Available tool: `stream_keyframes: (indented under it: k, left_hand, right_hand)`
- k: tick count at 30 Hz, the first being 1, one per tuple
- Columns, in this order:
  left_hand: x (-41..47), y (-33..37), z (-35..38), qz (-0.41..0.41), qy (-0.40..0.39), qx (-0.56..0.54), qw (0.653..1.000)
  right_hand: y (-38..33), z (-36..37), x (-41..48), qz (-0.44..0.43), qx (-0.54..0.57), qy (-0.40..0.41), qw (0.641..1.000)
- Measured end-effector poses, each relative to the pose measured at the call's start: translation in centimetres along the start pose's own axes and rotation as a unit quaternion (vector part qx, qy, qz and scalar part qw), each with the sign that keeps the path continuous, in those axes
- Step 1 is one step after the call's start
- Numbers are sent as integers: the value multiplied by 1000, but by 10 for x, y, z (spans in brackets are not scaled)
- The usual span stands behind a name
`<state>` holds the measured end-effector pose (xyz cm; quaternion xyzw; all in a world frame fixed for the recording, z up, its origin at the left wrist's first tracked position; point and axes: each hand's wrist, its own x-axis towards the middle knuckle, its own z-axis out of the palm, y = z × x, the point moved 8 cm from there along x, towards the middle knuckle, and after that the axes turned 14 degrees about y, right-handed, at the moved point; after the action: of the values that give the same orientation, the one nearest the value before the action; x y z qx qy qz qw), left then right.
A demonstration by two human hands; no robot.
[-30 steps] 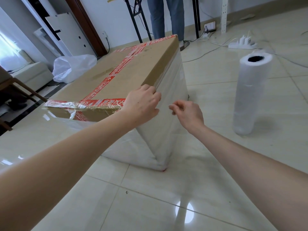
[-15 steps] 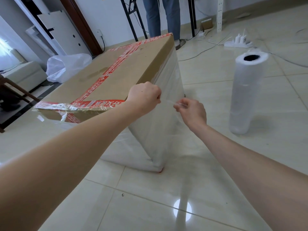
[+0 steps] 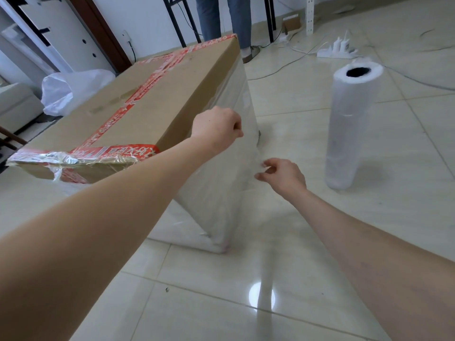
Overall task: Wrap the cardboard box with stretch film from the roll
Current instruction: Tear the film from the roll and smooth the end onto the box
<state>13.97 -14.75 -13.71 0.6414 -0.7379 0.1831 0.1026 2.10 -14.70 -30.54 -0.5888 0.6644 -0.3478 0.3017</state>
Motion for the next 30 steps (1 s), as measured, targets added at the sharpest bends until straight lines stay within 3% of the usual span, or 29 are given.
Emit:
stream_keyframes:
  k: [6,10,13,17,22,30]
  left_hand:
    - [5,-10,12,-19,3,-6,1000]
    - [7,-14,22,-36,-6,-29,999]
    - [10,-15,24,-35,2,-41,999]
    - [14,-17,24,-27,12,-41,999]
    - [20,-25,18,-30,12,-22,999]
    - [22,-10,1,-36,-59,71,995]
  right_hand:
    - [46,-2,6,54,-109,47,991]
    - [59,5,11,32,-92,78,992]
    - [47,23,8,-37,-42,20,998]
    - [50,59,4,-50,-149,-82,984]
    - [57,40,12,2,-177,20,984]
    - [45,13,0,8,-169,-32,985]
